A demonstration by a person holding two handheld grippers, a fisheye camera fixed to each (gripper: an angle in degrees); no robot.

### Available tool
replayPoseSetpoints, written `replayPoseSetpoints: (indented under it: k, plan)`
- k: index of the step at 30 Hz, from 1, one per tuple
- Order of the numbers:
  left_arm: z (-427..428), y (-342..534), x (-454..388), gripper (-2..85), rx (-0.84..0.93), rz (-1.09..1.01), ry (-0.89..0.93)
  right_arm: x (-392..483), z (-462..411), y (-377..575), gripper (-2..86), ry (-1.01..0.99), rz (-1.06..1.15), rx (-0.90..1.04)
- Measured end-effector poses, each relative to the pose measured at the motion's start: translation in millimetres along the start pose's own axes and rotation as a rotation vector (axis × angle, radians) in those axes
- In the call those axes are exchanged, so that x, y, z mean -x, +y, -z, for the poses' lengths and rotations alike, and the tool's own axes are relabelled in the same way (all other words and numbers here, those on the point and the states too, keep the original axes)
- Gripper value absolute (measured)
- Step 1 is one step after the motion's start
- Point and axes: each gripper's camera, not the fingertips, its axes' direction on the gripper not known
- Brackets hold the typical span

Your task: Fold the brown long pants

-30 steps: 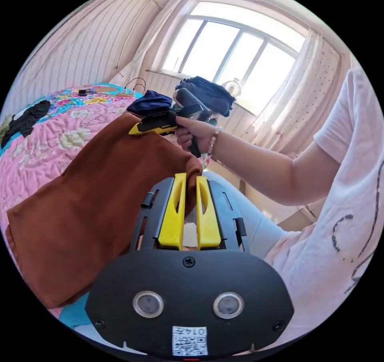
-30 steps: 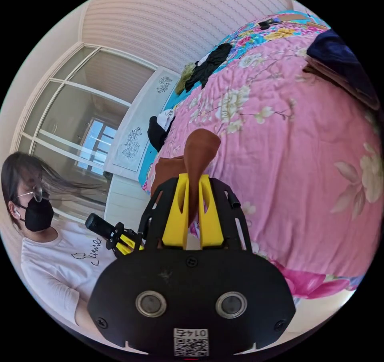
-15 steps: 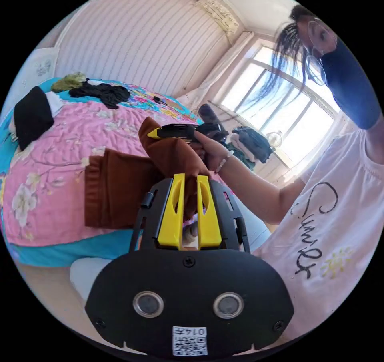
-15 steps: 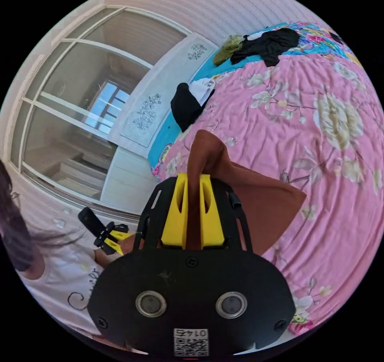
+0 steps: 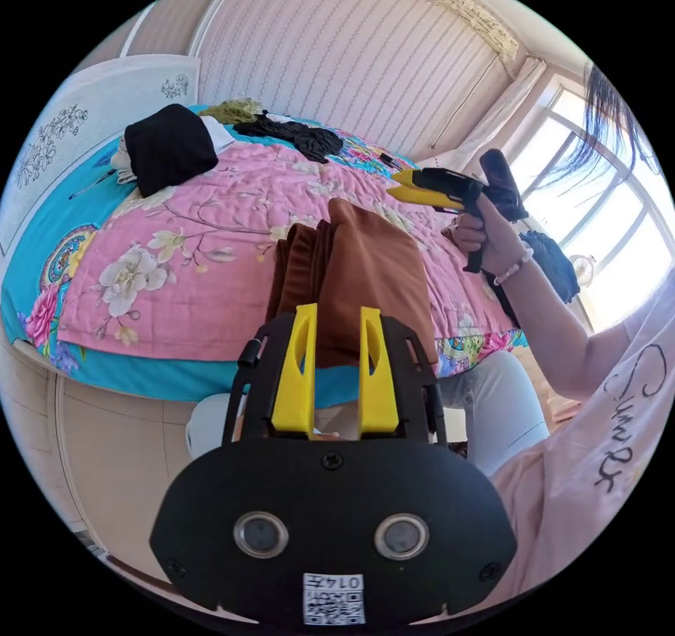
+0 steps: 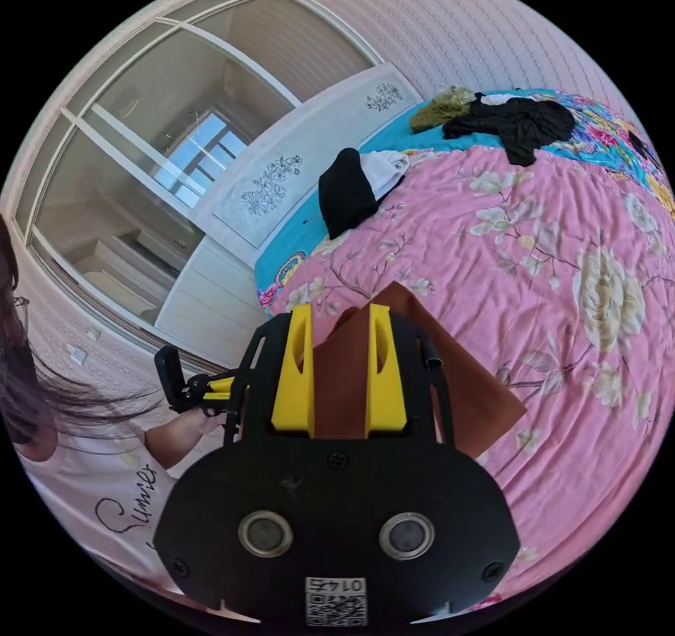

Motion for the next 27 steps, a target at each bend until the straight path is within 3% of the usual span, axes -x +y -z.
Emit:
replayPoseSetpoints:
  k: [6,9,13,15,20,22,25,27]
  plan:
    - [-36.6,-12.0,-3.6,7.2,0.149,0.003,-0.045,-20.4,-62.1,-36.9,12.6,0.233,0.031,0.233]
    - [-28.1,-16.4,-5.4,4.8,0.128,-0.003,0.0,-31.4,-101.7,-44.6,4.9,0.136,0.023,0.44]
    - [1.4,-20.8,-8.6,4.6,0.064,0.004,0.024,15.6,-89.7,-47.9,1.8,0.198,0.172,0.294]
    - [0.9,-18.7,-6.5,4.7,0.069,-0.011,-0.114,34.4,-102.4,-52.8,1.3,0.205,0.238,0.257]
    - [-53.2,-18.0,-7.6,5.4,0.233,-0.103,-0.279,7.6,-178.3,-47.5,1.5,0.232,0.199,0.416]
    - [-47.6,-24.8,-13.9,6.3,0.235,-0.147,-0.295,1.7,-160.5,-53.8,1.6,0.185,0.157,0.389]
    - [-23.3,-26.3,-9.7,7.2,0.197,-0.116,-0.279,0.8,-89.5,-46.2,0.7,0.165,0.149,0.16]
    - [-1.7,-25.7,-14.0,4.5,0.145,-0.14,-0.388,-4.1,-33.8,-20.1,0.1,0.217,0.129,0.031]
